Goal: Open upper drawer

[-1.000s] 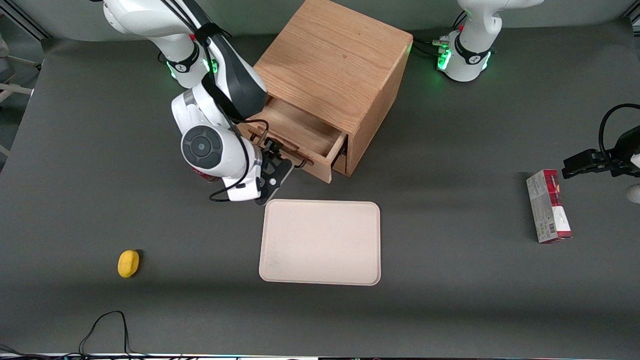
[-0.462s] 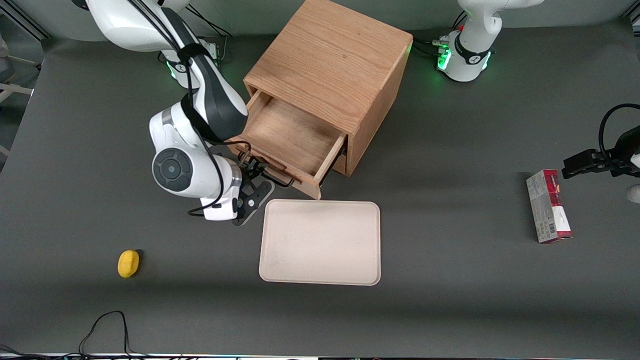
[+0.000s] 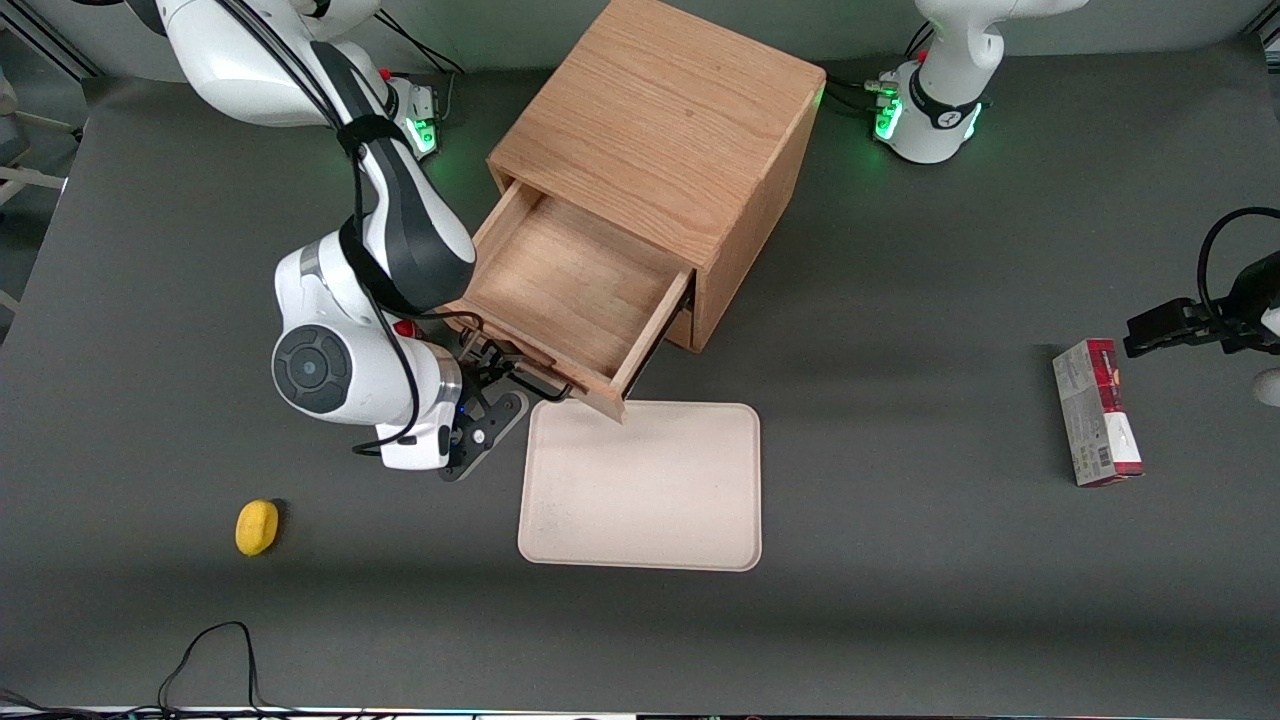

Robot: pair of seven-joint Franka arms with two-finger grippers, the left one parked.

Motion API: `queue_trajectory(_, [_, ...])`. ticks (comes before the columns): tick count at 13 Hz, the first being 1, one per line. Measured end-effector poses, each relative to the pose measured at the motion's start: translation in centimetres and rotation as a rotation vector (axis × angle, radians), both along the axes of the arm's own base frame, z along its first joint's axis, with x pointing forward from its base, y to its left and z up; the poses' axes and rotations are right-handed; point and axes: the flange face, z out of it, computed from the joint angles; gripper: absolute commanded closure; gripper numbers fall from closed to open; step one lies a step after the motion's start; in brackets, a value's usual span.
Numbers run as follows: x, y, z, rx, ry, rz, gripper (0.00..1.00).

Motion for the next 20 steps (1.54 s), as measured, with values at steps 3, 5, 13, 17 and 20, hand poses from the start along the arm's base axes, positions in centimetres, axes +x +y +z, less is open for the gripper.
queue_trajectory(3, [1.4, -0.8, -0.1, 0.008, -0.018, 0.004, 0.0])
queue_trajectory(5, [2.2, -1.6, -0.1, 0.01, -0.026, -0.008, 0.0])
queue_trajectory(13, [4.7, -3.9, -0.7, 0.019, -0.062, -0.039, 0.0])
queue_trajectory(17, [5.1, -4.5, -1.3, 0.03, -0.067, -0.014, 0.0])
queue_trajectory(20, [5.1, -4.4, -1.2, 0.034, -0.073, -0.009, 0.0])
